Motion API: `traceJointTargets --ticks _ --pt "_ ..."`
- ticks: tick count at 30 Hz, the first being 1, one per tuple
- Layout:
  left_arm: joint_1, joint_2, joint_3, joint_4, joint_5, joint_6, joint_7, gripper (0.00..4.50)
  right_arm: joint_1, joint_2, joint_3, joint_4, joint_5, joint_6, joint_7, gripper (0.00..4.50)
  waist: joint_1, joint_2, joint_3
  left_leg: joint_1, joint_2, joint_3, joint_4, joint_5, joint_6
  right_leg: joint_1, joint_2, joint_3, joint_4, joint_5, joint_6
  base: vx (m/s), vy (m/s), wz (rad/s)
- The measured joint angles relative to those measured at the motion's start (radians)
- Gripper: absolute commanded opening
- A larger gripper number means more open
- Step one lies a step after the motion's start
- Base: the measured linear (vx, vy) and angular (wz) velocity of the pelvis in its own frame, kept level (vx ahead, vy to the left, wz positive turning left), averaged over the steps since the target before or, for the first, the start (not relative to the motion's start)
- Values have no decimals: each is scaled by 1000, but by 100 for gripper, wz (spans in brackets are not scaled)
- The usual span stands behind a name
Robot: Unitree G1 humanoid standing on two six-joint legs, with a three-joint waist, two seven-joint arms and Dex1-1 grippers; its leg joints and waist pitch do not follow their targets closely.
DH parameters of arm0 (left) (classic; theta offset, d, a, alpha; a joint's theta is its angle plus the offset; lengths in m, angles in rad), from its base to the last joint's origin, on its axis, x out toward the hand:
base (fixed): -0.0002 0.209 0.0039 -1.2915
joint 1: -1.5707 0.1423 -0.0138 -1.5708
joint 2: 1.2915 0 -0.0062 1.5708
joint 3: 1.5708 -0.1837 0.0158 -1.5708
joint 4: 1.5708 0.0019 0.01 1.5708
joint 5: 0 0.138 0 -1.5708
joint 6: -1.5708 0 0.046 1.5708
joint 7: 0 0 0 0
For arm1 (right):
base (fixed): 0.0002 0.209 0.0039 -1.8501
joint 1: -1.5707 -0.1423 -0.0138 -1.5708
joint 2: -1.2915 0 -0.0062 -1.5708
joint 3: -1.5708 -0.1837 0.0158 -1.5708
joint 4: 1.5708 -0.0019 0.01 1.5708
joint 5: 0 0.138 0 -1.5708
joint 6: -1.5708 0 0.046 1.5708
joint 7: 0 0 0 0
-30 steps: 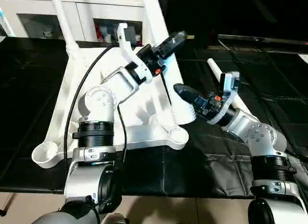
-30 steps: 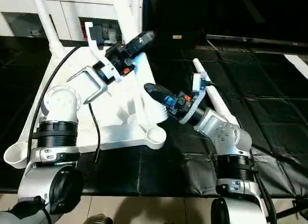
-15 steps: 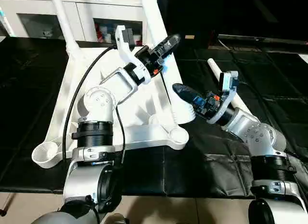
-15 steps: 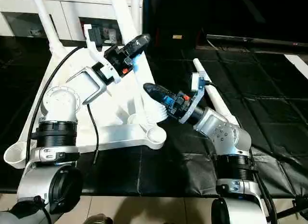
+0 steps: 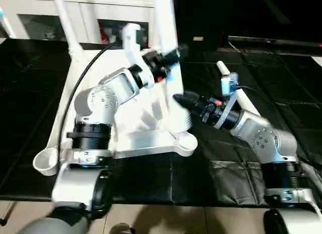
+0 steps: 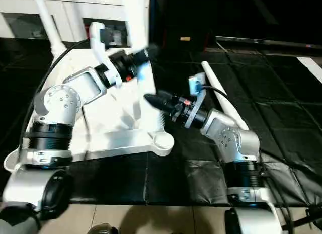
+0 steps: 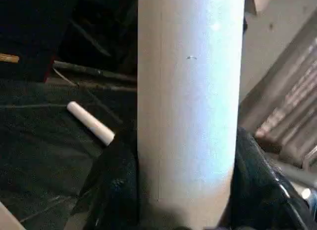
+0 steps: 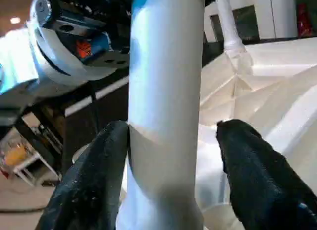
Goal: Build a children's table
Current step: Pick table leg
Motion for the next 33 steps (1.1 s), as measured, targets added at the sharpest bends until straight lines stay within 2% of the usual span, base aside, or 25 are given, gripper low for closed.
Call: traceJointTargets --ticks 2,9,18,33 --pt "-1 19 -32 -12 9 1 -41 184 -13 -36 23 2 -5 16 30 335 0 0 0 0 0 0 0 0 0 0 0 0 0 0 0 0 0 0" --pt "-7 63 -71 -78 -13 36 -169 184 -39 -102 64 13 4 69 162 337 -1 0 0 0 0 0 0 0 0 0 0 0 1 0 0 0 0 0" --pt "-6 67 -119 -137 -33 51 -253 184 -89 -108 74 38 52 152 234 337 -1 -1 0 1 0 0 3 0 0 0 0 0 3 0 -1 0 0 0" --pt "-2 62 -121 -154 -51 72 -269 184 -89 -102 143 52 24 129 273 337 0 -1 0 0 0 0 3 0 0 0 0 0 4 1 -1 0 0 0"
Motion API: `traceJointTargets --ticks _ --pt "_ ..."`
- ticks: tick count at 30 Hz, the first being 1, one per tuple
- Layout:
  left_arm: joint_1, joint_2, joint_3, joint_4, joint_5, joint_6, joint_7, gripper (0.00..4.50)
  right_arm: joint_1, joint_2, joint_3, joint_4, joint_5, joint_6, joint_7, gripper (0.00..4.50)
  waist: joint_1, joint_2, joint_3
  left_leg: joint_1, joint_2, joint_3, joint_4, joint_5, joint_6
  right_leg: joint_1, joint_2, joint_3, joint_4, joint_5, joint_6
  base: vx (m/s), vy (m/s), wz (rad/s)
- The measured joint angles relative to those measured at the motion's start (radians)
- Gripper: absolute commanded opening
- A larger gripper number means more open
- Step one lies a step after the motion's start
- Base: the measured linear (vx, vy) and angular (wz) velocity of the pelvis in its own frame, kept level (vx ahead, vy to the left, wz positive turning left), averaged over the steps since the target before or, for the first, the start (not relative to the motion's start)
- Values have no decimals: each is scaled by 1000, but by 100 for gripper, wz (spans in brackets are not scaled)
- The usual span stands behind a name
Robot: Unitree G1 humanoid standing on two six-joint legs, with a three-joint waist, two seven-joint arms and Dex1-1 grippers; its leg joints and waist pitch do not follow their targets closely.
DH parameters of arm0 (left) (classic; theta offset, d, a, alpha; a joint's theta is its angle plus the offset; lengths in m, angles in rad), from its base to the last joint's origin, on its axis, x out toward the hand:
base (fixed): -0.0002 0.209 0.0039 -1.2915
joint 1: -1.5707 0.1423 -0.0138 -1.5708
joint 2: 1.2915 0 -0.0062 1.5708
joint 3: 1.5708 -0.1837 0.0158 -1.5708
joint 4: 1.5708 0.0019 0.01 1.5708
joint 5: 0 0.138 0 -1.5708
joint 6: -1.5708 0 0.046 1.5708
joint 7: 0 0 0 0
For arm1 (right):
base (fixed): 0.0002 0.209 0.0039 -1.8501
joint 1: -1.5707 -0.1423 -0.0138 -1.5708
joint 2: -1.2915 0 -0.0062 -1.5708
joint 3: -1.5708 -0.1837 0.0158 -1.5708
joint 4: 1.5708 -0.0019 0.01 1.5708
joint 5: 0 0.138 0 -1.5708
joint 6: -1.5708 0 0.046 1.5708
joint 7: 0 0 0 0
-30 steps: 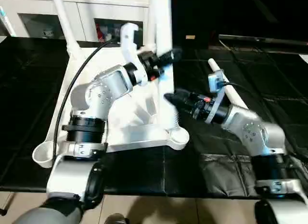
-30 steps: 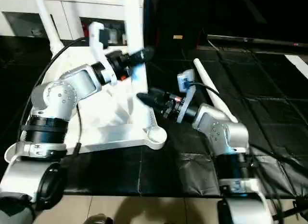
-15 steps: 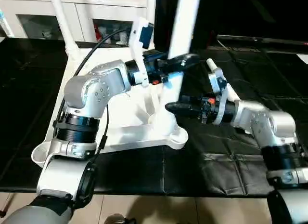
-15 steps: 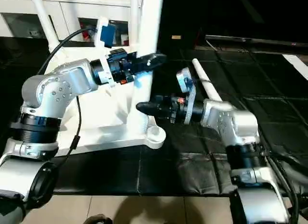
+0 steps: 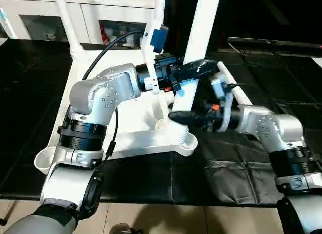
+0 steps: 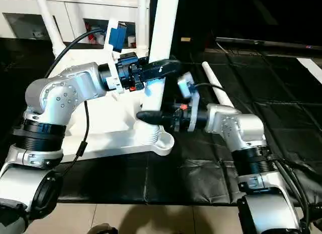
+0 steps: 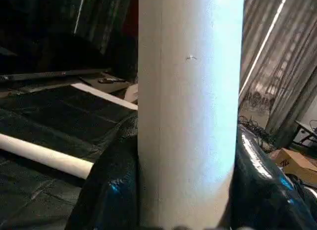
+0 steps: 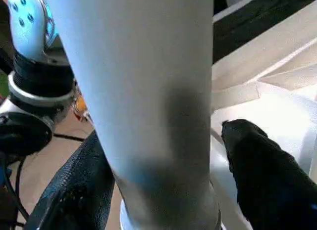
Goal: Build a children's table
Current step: Pick table leg
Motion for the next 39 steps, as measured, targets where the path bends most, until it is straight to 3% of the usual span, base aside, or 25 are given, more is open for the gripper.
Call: traceJointTargets --ticks 8,9,14,30,32,35,36,39 --pt "0 0 -1 0 0 0 -5 184 0 0 1 2 -4 -3 7 337 0 0 0 0 0 0 0 0 0 0 0 0 0 0 0 0 0 0" --pt "0 0 -2 0 0 0 -7 184 0 0 1 5 -3 -3 10 308 0 0 0 0 0 0 0 0 0 0 0 0 0 0 0 0 0 0" --pt "0 0 -4 -1 0 0 -11 184 0 3 1 7 0 -3 31 273 0 0 0 0 0 0 0 0 0 0 0 0 1 0 0 0 0 0" --pt "0 -3 -14 -1 0 0 -14 184 0 8 -2 7 10 -5 40 273 1 0 0 0 0 0 1 0 0 0 0 0 1 0 0 0 0 0" --pt "0 -4 -14 -1 0 0 -15 184 0 8 -4 8 12 -5 46 306 1 0 0 0 0 0 1 0 0 0 0 0 1 0 0 0 0 0" --pt "0 -11 -15 -1 0 3 -21 184 -5 8 -5 9 17 -5 46 310 1 0 0 0 0 0 2 0 0 0 0 0 1 0 0 0 0 0" --pt "0 -12 -15 -1 0 3 -22 184 -10 8 -5 9 17 -5 45 336 1 0 0 0 0 0 2 0 0 0 0 0 2 0 0 0 0 0" --pt "0 -11 -15 -1 -1 4 -22 184 -19 7 -5 9 17 -17 43 348 1 0 0 0 0 0 2 0 0 0 0 0 2 0 0 0 0 0"
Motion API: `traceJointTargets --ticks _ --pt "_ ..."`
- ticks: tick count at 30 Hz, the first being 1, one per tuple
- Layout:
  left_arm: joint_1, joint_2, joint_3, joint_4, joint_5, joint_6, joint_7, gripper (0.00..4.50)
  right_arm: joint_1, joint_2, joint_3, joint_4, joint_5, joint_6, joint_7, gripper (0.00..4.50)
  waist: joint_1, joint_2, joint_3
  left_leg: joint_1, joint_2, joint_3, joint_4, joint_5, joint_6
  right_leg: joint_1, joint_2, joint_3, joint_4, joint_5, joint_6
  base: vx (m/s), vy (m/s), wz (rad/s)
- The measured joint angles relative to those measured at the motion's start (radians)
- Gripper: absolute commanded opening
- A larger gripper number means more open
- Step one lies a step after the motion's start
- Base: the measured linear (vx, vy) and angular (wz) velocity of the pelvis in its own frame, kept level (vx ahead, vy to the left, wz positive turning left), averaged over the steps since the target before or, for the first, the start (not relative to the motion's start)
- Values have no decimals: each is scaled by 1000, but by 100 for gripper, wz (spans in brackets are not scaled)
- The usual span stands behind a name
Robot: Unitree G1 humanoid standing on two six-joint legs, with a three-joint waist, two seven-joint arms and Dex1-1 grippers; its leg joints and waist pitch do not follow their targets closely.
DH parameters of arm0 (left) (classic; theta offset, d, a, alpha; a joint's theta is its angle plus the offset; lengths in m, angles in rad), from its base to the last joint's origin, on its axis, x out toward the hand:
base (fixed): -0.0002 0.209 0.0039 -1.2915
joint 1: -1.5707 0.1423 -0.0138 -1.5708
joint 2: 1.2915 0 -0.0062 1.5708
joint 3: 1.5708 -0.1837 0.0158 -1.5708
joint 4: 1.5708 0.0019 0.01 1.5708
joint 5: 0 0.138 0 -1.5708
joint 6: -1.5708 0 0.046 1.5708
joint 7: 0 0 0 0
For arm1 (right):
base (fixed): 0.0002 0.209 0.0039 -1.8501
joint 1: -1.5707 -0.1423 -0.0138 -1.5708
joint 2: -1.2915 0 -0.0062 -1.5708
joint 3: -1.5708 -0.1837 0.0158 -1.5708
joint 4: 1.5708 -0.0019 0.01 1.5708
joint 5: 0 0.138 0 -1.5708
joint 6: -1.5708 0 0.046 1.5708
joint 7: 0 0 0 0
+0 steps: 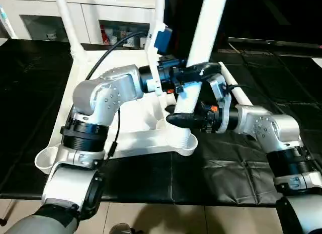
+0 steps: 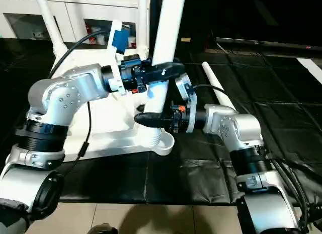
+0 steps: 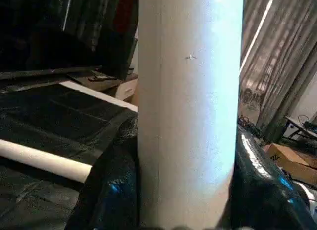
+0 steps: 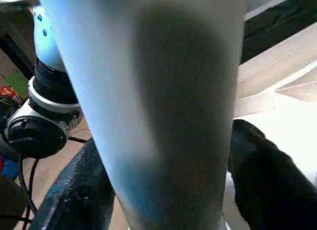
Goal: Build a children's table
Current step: Pick table leg
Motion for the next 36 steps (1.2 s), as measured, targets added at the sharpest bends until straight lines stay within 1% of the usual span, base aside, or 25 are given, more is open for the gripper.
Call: traceJointTargets --ticks 4,6,8,10,12,22,25,26,28,30,31,32,33,34,36 --pt "0 0 0 0 0 1 -1 184 0 -2 1 2 -2 -2 2 348 0 0 0 0 0 0 0 0 0 0 0 0 0 0 0 0 0 0" --pt "0 0 0 0 0 1 -2 184 0 -5 2 2 -8 -2 2 315 0 0 0 0 0 0 1 0 0 0 0 0 1 0 0 0 0 0" --pt "0 1 0 0 0 1 -2 184 0 -5 3 2 -11 -3 2 312 0 0 0 0 0 0 1 0 0 0 0 0 1 0 0 0 0 0" --pt "0 2 0 0 1 1 -2 184 0 -5 4 2 -11 -5 5 285 0 0 0 0 0 0 2 0 0 0 0 0 2 0 0 0 0 0" --pt "0 3 0 0 1 1 -2 184 0 -5 6 2 -12 -6 8 272 0 0 0 0 0 0 3 0 0 0 0 0 2 0 0 0 0 0" --pt "0 5 0 0 2 1 -2 184 0 -6 15 2 -21 -19 12 272 0 0 0 0 0 -1 5 0 0 0 0 0 5 0 0 0 0 0" --pt "0 6 0 0 2 1 -2 184 0 -7 26 2 -30 -23 12 272 0 0 0 0 0 -1 5 0 0 0 0 0 6 0 0 0 0 0" --pt "0 6 0 0 2 1 -2 184 0 -7 28 2 -30 -23 12 300 0 0 0 0 0 -1 5 0 0 0 0 0 6 0 0 0 0 0" --pt "0 5 0 0 2 1 -2 184 0 -7 31 7 -31 -22 12 300 0 0 0 0 0 -1 5 0 0 0 0 0 6 0 0 0 0 0" --pt "0 4 0 0 2 1 -2 184 0 -7 33 13 -33 -21 12 325 0 0 0 0 0 -1 6 0 0 0 0 0 6 0 0 0 0 0" --pt "0 4 0 0 2 1 -2 184 0 -7 34 13 -36 -22 11 325 0 0 0 0 0 -1 6 0 0 0 0 0 6 0 0 0 0 0" --pt "0 4 0 0 2 1 -2 184 0 -7 35 13 -41 -23 9 343 0 0 0 0 0 -1 6 0 0 0 0 0 6 0 0 0 0 0" --pt "0 4 0 0 2 1 -2 184 0 -7 35 15 -45 -24 7 344 0 0 0 0 0 -1 6 0 0 0 0 0 6 0 0 0 0 0" --pt "0 4 0 0 2 1 -2 184 0 -7 35 18 -47 -25 5 304 0 0 0 0 0 -1 6 0 0 0 0 0 6 0 0 0 0 0" --pt "0 5 0 0 2 1 -2 184 0 -5 35 25 -44 -25 6 300 0 0 0 0 0 -1 6 0 0 0 0 0 6 0 0 0 0 0"
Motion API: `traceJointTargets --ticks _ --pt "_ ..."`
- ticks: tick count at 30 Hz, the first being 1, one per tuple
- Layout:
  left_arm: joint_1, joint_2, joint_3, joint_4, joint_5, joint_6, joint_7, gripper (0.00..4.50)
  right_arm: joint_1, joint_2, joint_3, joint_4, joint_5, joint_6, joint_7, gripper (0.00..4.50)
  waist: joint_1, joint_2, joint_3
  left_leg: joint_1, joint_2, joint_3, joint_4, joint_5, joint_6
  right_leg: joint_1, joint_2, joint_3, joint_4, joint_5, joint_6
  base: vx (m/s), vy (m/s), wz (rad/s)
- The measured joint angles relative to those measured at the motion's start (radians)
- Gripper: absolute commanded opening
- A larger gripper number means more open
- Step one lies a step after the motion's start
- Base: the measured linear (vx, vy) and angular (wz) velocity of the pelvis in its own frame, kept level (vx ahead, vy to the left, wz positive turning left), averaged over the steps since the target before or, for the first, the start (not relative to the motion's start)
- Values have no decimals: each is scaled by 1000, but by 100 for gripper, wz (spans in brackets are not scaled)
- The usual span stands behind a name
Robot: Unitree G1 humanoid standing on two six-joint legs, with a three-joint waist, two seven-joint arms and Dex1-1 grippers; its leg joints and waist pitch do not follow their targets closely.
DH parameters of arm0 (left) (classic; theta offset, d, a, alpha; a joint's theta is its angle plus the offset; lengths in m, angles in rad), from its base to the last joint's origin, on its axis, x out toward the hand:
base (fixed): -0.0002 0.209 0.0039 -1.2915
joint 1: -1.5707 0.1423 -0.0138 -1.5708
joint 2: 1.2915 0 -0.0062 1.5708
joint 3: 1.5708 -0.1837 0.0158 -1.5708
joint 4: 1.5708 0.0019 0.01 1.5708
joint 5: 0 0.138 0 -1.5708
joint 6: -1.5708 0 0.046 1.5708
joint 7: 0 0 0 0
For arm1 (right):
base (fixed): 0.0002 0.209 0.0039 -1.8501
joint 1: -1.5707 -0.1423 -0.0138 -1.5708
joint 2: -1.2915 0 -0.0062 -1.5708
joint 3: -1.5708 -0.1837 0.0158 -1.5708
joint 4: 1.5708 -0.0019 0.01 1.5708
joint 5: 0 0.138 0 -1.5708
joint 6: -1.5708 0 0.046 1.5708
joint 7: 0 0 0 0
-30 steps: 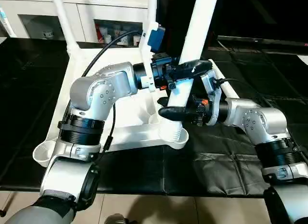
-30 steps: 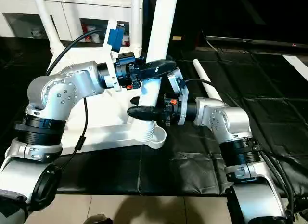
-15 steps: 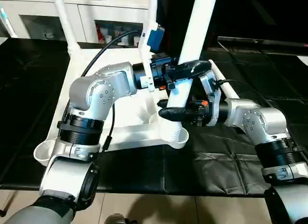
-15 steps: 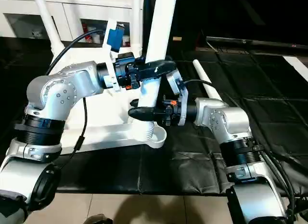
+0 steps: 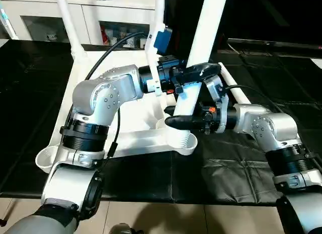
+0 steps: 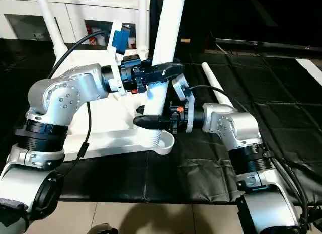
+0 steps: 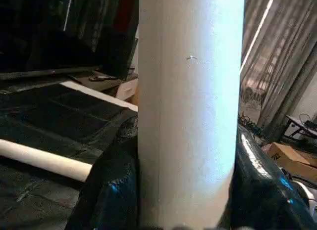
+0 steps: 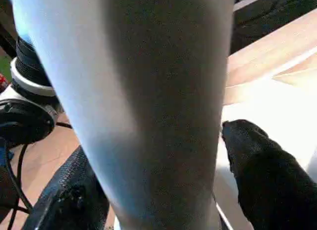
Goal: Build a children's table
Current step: Pick table leg
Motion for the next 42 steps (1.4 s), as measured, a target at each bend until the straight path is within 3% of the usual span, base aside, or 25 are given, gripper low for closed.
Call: traceJointTargets --ticks 8,11,18,22,27,32,37,40,42 --pt "0 2 -1 0 2 -5 1 183 0 12 0 2 9 -4 6 237 0 0 0 0 0 0 0 0 0 0 0 0 0 0 0 0 0 0" --pt "0 -11 16 -1 -1 13 19 253 0 12 0 0 9 -11 6 215 0 0 0 0 0 0 0 0 0 0 0 0 0 0 0 0 0 0" --pt "-22 -47 91 0 -68 55 64 310 0 23 -17 3 9 -32 -16 201 0 0 0 0 0 0 1 0 0 0 0 0 1 0 0 0 0 0" --pt "-38 -95 144 0 -94 49 110 315 -4 57 -54 0 17 -61 -69 200 0 0 0 0 0 0 1 0 0 0 0 0 1 0 0 0 0 0" --pt "-53 -139 248 -1 -224 56 147 315 -3 83 -85 22 16 -82 -140 199 0 0 0 0 0 0 1 0 0 0 0 0 1 0 0 0 0 0" --pt "-88 -125 288 -48 -313 73 132 315 -3 141 -141 113 1 -138 -280 191 -1 1 -1 0 0 0 1 0 0 0 0 0 1 0 0 0 0 0" --pt "14 17 250 -118 -256 89 27 315 -2 141 -189 142 -58 -240 -414 191 -7 2 -1 1 0 -1 -1 1 -2 0 1 0 1 0 0 0 0 0" --pt "111 133 133 -162 -149 62 -57 315 29 136 -196 134 -89 -302 -465 191 -6 3 -2 3 0 -1 -3 1 -2 1 1 0 1 -1 1 0 0 0" --pt "175 214 7 -167 -31 -10 -108 315 65 142 -189 117 -114 -328 -497 191 -3 3 -1 4 0 -1 -4 1 -2 1 0 1 0 -1 2 0 0 0"
